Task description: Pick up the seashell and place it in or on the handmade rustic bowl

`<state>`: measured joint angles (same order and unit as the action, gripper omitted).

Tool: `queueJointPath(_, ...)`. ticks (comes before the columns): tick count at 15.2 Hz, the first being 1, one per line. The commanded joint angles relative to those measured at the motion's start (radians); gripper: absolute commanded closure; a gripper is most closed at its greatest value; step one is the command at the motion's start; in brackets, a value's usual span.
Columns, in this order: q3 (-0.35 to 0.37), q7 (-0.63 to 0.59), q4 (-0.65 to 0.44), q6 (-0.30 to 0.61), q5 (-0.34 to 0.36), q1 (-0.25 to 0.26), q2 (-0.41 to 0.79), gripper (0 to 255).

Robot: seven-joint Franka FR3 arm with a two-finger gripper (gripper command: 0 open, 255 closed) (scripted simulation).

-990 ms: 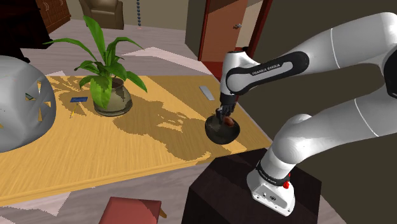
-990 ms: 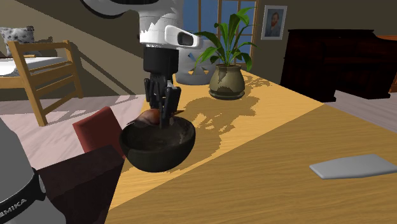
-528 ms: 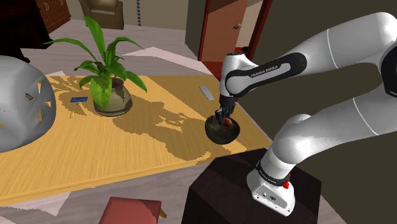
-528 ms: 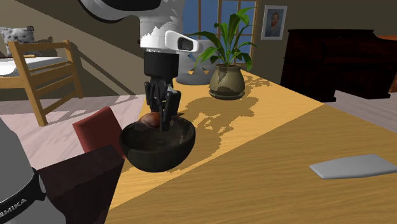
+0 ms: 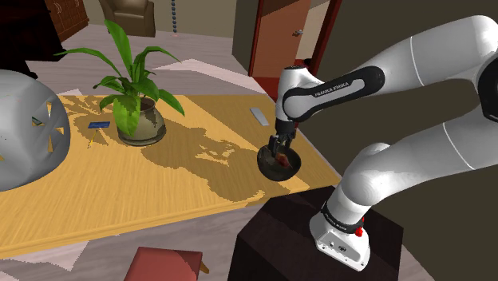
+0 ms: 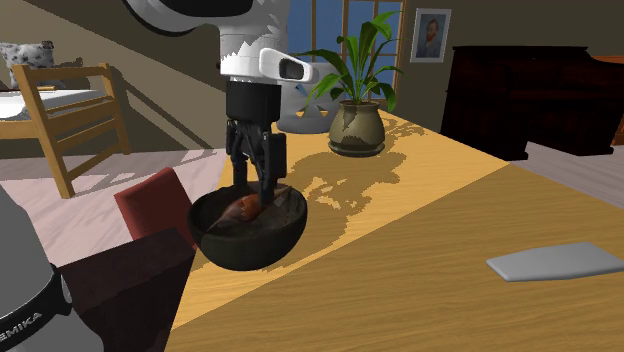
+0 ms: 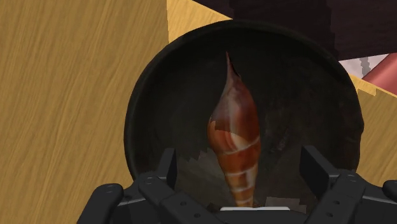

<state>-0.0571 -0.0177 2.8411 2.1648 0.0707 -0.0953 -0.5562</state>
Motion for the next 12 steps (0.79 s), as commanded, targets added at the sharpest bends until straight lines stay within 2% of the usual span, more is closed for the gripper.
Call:
queueJointPath(1, 0.002, 0.001, -0.023, -0.044, -0.002, 0.001, -0.020, 0)
queueJointPath(4, 0.006, 0.002, -0.094, -0.158, -0.008, 0.005, -0.063, 0)
queueJointPath(12, 0.006, 0.002, -0.094, -0.157, -0.008, 0.005, -0.063, 0)
